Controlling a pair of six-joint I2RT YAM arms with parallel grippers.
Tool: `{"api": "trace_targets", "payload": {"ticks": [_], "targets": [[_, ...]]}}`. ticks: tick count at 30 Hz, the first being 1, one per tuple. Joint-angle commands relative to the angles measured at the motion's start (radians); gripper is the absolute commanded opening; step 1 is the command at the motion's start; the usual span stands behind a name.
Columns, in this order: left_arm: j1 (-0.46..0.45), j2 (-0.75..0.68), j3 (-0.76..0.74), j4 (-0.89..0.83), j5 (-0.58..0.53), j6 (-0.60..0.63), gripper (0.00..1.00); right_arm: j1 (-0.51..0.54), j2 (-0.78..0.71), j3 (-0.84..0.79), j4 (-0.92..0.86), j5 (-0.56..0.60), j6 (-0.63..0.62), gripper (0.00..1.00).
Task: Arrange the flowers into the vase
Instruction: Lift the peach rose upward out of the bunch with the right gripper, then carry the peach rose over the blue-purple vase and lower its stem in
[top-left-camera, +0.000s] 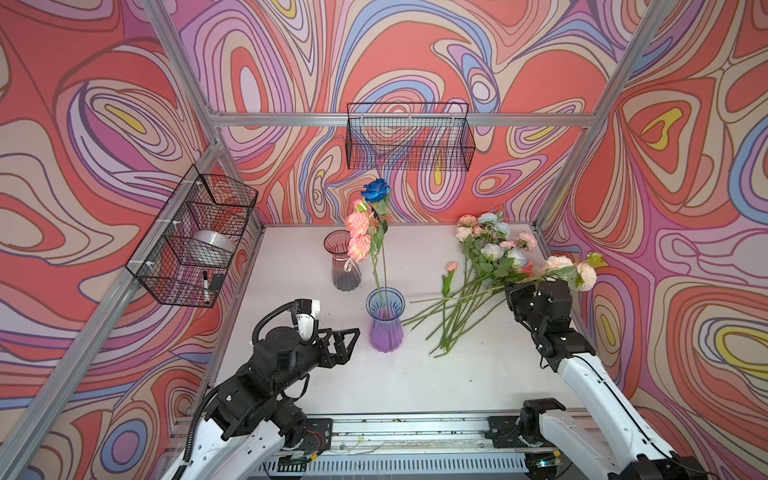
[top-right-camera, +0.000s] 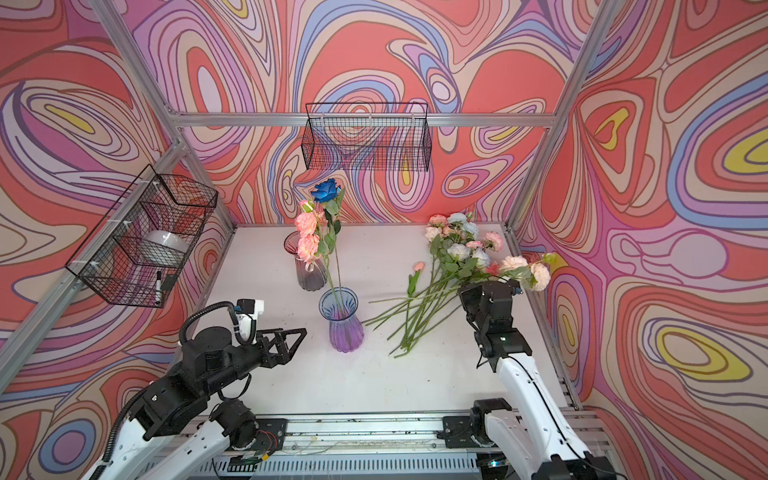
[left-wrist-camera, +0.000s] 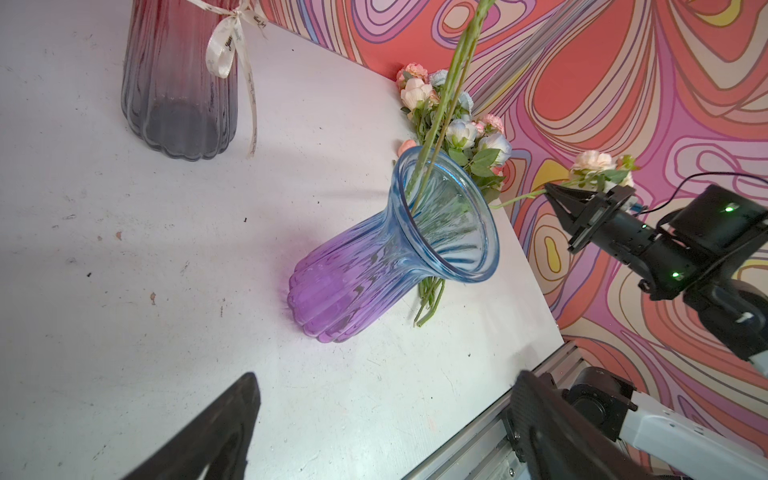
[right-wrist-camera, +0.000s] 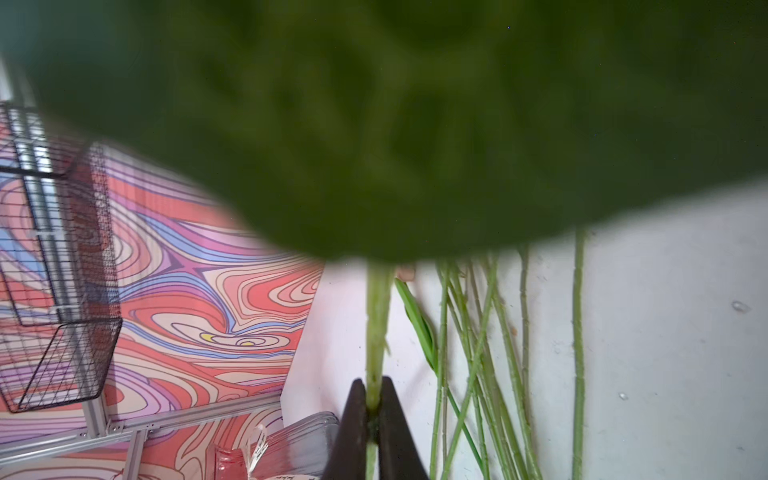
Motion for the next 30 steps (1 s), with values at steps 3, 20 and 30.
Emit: {"api": "trace_targets", "payload": {"ticks": [3,20,30], "targets": [[0.005,-0.011,0.036,-0.023,-0.020,0.014,0.96,0.001,-0.024,0.223,-0.210,-0.001,-0.331,0.00],[0.005,-0.007,0.063,-0.041,-0.038,0.012,0.96,0.469,0.274,0.949,-0.343,0.166,-0.758,0.00],[0.004,-0.015,0.081,-0.062,-0.048,0.018,0.97,0.849,0.565,1.196,-0.309,0.487,-1.023,0.00]]}}
